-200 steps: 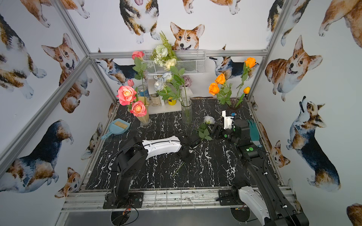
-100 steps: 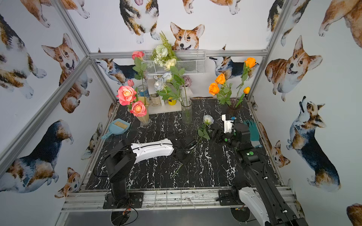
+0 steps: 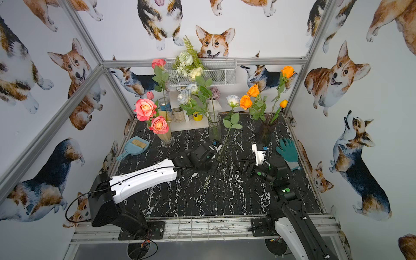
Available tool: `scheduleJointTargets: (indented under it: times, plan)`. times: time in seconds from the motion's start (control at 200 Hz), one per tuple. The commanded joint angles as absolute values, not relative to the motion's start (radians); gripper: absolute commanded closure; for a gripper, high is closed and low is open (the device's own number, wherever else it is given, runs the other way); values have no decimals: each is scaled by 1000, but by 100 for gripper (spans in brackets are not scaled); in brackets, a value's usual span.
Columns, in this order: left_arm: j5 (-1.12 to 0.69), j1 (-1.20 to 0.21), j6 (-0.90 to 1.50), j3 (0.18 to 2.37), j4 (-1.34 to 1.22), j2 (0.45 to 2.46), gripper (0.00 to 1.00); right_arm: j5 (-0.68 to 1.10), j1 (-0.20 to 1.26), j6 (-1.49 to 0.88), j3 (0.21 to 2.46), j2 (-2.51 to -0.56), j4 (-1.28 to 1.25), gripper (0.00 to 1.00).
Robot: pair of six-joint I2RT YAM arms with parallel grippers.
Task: Arrange the flowers in different vases according to their variety
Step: Pick up the flower at the center of the board.
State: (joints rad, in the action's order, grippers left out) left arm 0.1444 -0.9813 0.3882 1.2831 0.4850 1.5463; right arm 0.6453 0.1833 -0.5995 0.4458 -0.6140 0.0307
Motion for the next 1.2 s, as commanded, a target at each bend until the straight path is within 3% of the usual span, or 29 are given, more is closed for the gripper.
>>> scheduleJointTargets:
  times: [0.0, 0.27, 0.766, 0.831, 1.071, 1.196]
  plan:
    - [131, -981, 372, 1263, 404, 1509, 100, 640, 220, -657, 435, -627, -107, 24]
    - [94, -982, 370, 1225, 393, 1469, 100, 586, 329, -696, 486, -790, -290, 24]
    - [74, -991, 368, 1183, 369, 1428, 100, 569, 375, -698, 628, -1083, -443, 31]
    - [76, -991, 367, 1181, 369, 1427, 100, 569, 386, -695, 643, -1107, -451, 36]
    - [86, -991, 367, 1162, 367, 1416, 100, 547, 413, -690, 658, -1142, -436, 80]
    - [90, -991, 368, 1155, 364, 1414, 100, 540, 413, -686, 658, -1135, -422, 88]
